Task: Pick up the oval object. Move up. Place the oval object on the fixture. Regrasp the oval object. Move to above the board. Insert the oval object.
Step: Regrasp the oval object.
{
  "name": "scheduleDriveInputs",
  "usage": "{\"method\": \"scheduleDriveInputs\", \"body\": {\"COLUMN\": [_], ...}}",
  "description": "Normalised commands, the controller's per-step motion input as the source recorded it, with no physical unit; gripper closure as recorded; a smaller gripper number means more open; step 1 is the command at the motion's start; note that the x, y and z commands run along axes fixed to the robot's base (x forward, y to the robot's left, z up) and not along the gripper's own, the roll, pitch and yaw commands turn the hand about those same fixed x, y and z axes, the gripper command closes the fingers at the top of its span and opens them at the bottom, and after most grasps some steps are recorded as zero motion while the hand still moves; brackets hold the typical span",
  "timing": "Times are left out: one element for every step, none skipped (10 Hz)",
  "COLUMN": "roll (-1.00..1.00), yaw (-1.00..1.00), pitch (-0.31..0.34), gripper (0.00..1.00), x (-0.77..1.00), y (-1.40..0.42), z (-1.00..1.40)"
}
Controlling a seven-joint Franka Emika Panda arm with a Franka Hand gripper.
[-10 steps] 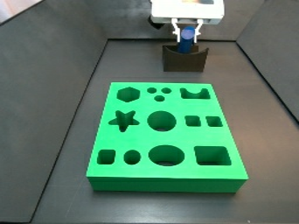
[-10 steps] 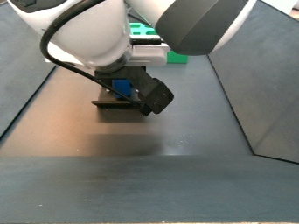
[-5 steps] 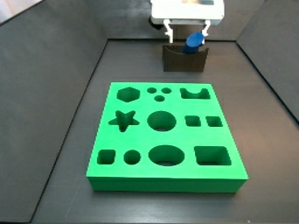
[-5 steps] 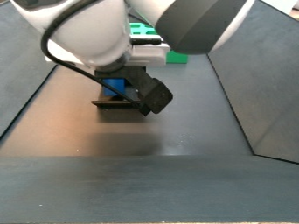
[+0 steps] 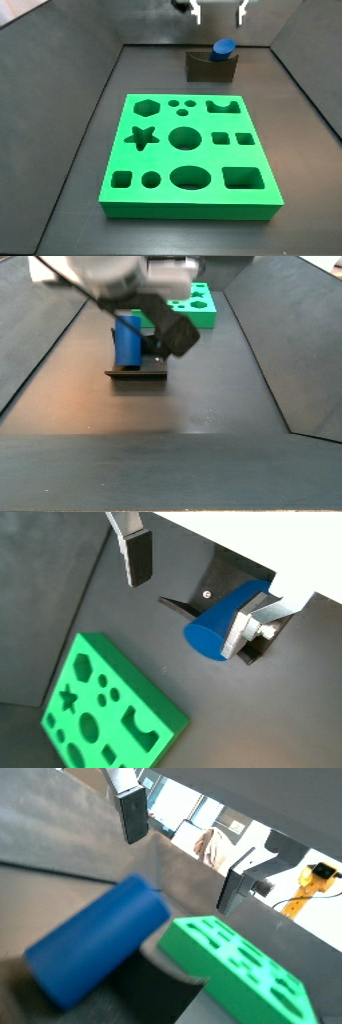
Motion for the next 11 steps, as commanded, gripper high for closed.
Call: {"method": "scheduleDriveInputs", "body": {"roll": [0.04,0.04,0.04,1.00,1.00,1.00,1.00,1.00,1.00,1.00,1.00], "yaw": [0.02,0.01,0.01,0.04,0.04,0.03,0.03,0.03,0.03,0.03,0.03], "pitch": [0.035,0.055,0.059,0.071,0.070,0.059,0.054,0.049,0.050,0.052,0.051], "gripper": [0.00,0.00,0.00,0.00,0.00,0.00,0.00,0.00,0.00,0.00,0.00], "x": [-0.03,-0.03,-0.03,-0.11,-0.09,-0.11,-0.11,-0.07,-0.05,-0.02,-0.01], "y": [0.01,0.01,0.01,-0.84,-0.81,-0.64,-0.54,-0.33,-0.20,-0.03,-0.01], "z": [0.61,0.35,0.22,0.48,0.46,0.31,0.19,0.07,0.05,0.03,0.01]}}
